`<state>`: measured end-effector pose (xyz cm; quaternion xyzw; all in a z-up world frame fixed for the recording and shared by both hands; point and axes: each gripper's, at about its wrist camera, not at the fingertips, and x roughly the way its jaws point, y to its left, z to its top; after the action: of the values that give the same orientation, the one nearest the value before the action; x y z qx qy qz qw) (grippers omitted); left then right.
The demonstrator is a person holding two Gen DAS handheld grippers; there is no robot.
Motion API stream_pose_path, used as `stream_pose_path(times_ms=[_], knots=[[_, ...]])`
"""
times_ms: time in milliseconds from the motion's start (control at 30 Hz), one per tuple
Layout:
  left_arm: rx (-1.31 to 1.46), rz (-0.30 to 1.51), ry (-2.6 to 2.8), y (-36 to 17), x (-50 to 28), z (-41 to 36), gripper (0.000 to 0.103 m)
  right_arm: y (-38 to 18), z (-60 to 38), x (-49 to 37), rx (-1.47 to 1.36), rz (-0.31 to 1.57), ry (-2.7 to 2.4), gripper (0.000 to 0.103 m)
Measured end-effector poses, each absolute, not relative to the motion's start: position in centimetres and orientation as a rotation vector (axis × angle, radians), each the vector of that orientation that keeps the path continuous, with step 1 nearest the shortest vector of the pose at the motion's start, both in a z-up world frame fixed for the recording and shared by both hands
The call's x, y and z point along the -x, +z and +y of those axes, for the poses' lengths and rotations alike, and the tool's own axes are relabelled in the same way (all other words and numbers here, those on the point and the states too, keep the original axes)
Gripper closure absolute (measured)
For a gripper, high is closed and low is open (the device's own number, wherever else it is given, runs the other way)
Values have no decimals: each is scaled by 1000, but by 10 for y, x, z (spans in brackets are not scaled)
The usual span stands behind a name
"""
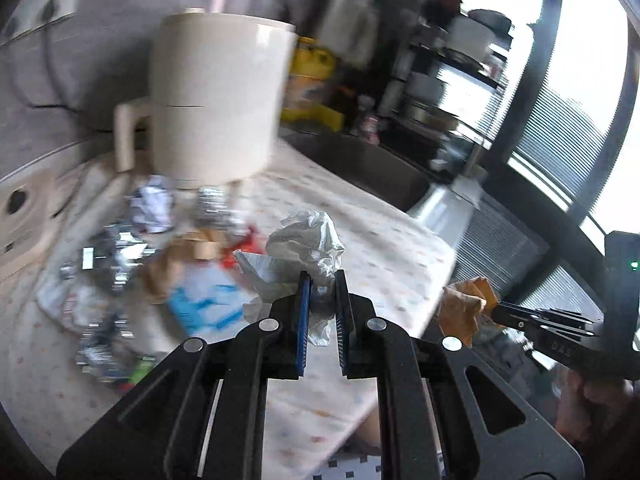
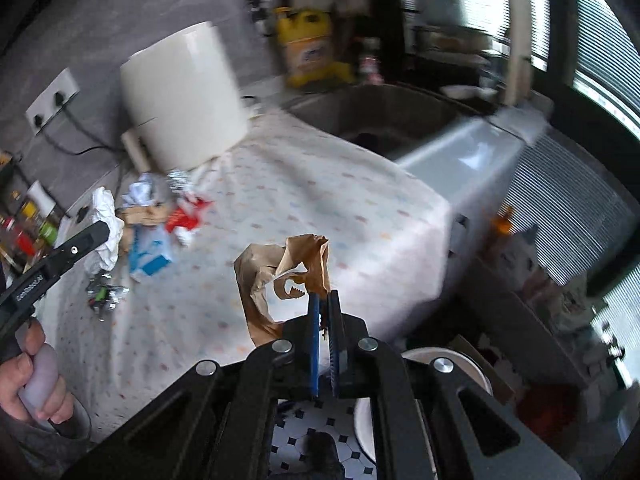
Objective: Collect trash
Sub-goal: 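Carry both items to the white bin while the right tool releases the brown paper inside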
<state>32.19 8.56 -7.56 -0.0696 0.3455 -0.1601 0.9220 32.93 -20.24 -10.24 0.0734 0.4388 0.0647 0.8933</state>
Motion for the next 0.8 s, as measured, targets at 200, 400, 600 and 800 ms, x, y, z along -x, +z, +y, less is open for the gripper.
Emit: stream_pose_path(times_ms=[200,400,600,800], knots=[[111,740,-418,-84,-317,35,91,-118,-251,-306,-185,940,52,97],[86,781,-474,-91,-311,-8,91,-136,-290,-285,-221,982,-7,95],[52,833,-527,-105,-303,-45,91,-149,-320,-264,-270,998,-61,44],[20,898,-594,-125,-293,-81,91,-152,-352,-237,-300,1006,-120,41]])
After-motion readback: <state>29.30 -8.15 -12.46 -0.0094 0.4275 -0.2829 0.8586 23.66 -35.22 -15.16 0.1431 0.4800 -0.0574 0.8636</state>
